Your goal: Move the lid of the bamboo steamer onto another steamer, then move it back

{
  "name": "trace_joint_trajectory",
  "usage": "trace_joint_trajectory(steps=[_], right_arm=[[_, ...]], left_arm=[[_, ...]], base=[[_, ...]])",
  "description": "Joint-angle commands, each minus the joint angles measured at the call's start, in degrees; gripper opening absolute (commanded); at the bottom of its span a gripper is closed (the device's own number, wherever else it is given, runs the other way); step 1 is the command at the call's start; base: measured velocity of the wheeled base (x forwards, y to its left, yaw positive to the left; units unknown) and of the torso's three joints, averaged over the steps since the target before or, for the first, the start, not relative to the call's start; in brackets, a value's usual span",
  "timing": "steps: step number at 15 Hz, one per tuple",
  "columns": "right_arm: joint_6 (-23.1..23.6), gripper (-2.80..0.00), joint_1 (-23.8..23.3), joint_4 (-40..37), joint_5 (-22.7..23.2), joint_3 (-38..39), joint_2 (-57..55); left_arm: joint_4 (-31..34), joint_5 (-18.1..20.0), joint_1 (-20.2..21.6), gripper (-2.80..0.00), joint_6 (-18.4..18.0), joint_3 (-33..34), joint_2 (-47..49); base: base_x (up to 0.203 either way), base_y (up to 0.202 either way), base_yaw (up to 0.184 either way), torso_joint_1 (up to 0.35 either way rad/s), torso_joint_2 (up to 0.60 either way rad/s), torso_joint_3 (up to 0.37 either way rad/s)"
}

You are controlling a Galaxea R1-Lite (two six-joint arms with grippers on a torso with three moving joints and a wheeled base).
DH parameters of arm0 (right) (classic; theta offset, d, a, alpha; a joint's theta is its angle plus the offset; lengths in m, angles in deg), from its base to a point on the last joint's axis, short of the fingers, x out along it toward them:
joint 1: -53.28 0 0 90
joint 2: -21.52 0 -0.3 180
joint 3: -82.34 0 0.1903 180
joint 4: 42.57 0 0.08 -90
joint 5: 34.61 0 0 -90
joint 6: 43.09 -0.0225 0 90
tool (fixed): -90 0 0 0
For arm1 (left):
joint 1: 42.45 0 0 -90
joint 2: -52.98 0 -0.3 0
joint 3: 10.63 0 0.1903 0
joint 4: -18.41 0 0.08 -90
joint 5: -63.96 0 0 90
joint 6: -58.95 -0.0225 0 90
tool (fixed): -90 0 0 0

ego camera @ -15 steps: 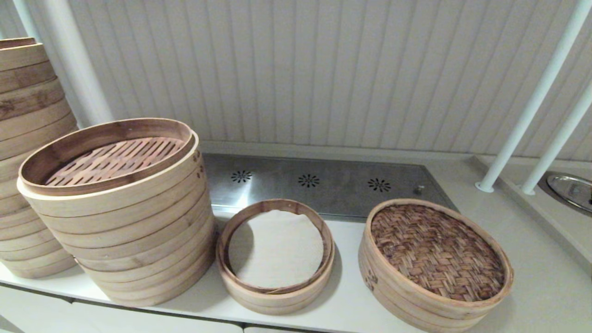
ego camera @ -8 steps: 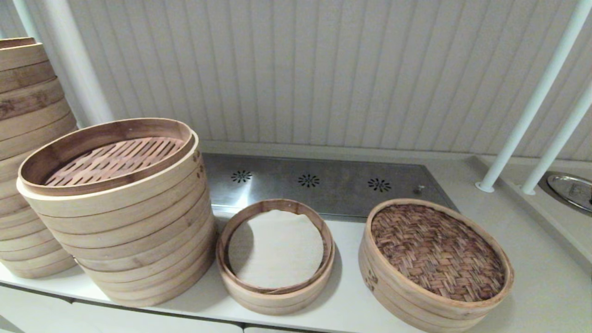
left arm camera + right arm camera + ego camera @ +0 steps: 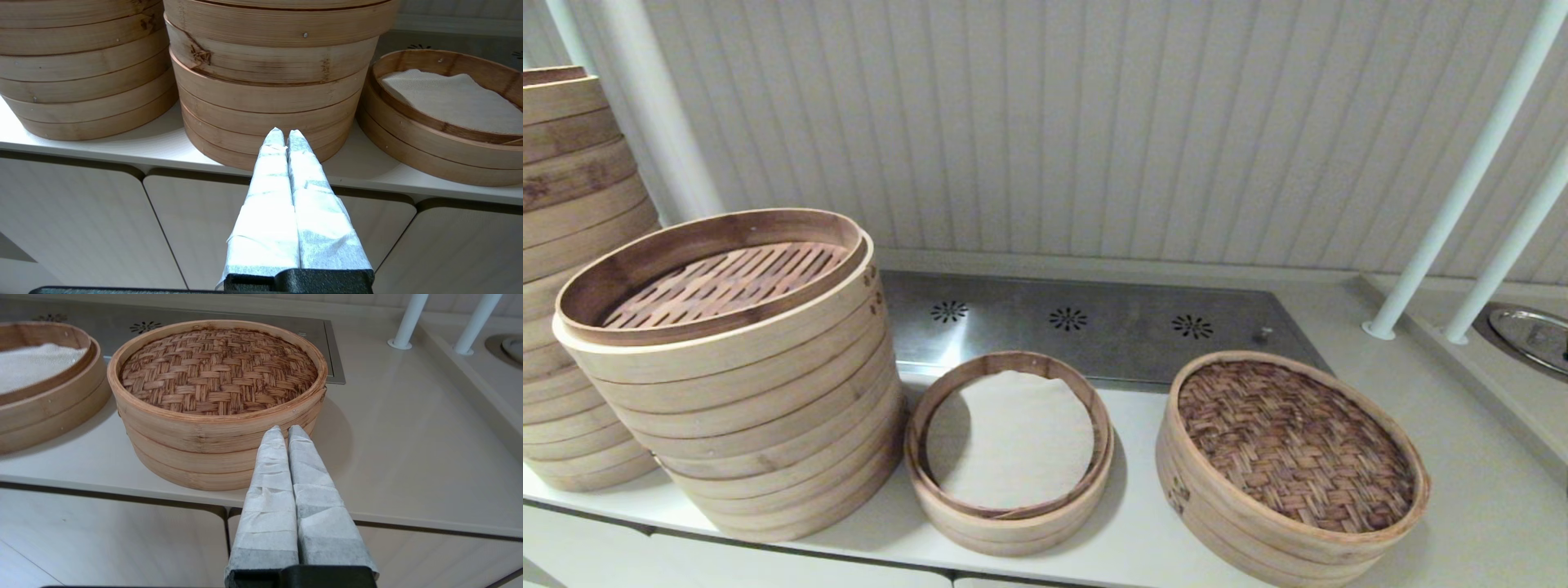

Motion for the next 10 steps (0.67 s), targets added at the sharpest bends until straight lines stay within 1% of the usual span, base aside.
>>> trace_joint_trajectory(steps=[1,10], right_arm=[[-0.26,-2.80,0.01,-0.09,-0.19,0.33,-0.11],[-0.53,-2.80,0.01,0.00,-0.19,0.33,-0.11]], left_arm=[[-0.01,0.06,0.00,-2.80,0.03,0.00,0.00],[-0.01,0.01,0.00,-2.80,0.02,0.00,0.00]], base=[[0.000,0.000,0.000,0.000,0.00,0.000],[0.000,0.000,0.000,0.000,0.00,0.000]])
